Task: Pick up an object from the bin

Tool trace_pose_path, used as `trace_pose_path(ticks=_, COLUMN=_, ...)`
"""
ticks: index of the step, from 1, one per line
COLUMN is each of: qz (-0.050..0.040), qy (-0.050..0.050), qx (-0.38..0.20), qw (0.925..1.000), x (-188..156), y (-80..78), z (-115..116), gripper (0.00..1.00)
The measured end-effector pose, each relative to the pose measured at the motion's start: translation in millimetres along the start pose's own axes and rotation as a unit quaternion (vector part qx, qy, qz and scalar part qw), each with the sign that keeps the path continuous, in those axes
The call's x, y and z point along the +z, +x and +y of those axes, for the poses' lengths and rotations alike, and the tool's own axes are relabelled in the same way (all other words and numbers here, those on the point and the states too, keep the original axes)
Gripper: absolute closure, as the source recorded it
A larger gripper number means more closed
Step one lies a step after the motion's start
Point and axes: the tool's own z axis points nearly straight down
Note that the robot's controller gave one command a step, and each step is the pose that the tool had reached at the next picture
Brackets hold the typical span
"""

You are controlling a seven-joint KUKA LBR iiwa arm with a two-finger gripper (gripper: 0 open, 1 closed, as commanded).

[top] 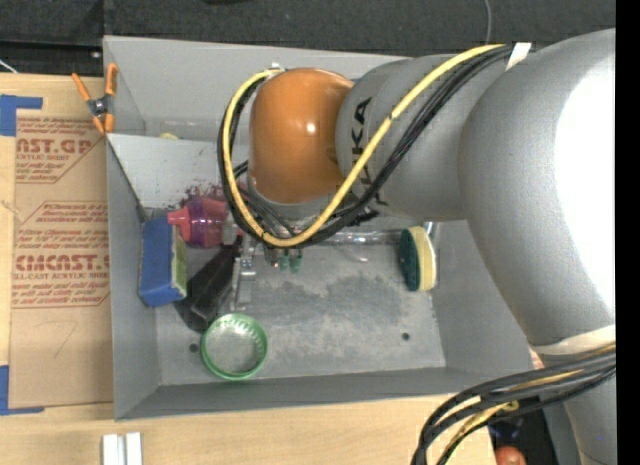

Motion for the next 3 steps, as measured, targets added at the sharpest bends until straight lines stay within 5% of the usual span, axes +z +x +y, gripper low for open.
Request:
trace_pose_path(ticks=1, qz=-0.0038, qy=-0.001, qx=0.001, qw=1.0000, x=-5, y=-2.2, z=-1, gripper=0.00)
trace_pose_path(ticks=2, qz=-0.0023, qy=-0.001, qx=-0.143, qw=0.9897, x=25, y=-2.8, z=-2, gripper=0.00)
trace_pose_path(ticks=3, qz=-0.0061, qy=0.000, qx=-0.223, qw=0.9748, x=17, y=9.3, z=5, gripper=0.00)
